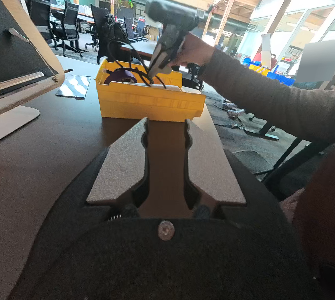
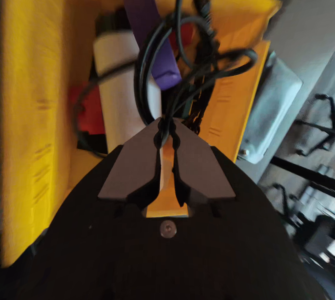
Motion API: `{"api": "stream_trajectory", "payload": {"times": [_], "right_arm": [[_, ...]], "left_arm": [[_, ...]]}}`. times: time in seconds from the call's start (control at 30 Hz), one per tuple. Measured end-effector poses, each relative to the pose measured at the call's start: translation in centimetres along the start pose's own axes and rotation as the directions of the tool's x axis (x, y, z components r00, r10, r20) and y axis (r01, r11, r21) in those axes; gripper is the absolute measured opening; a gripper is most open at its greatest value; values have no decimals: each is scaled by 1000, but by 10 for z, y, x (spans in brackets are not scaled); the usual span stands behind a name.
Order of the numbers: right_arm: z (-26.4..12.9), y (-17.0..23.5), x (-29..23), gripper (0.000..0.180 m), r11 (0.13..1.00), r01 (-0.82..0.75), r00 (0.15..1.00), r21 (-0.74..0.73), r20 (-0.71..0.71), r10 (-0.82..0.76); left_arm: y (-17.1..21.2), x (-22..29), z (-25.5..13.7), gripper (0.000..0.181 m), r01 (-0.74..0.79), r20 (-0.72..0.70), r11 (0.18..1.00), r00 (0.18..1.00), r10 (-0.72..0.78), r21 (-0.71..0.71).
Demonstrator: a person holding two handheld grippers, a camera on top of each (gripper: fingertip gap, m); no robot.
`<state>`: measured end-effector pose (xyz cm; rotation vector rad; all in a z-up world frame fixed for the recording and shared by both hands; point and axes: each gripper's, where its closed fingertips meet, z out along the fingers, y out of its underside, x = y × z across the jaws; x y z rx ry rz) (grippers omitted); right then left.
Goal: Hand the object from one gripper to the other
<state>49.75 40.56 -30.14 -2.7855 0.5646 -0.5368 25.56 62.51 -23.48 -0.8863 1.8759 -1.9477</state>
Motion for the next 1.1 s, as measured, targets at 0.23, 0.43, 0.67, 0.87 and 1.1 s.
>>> {"api": "stream_trajectory", "payload": {"times": [0.23,0.43,0.67,0.87,1.1], "right_arm": [[-41,-24,8,48,993,22,988,116,-152,-5],[-104,-80,-41,70,935,47,994,351,-110,-9],[-87,-162,-192,76,784,18,946,620,244,-214],[-45,-194,-260,71,724,-9,896,689,327,-300],[-9,-190,-276,72,758,-16,874,652,377,-305]], "left_arm": [[21,-7,8,40,-13,28,995,999,16,-95],[23,-1,11,47,-51,41,989,998,57,-137],[8,14,-23,75,-97,213,981,968,132,-171],[-66,7,-149,51,-137,567,981,801,190,-135],[-32,-102,-288,69,208,865,951,492,100,-229]]}}
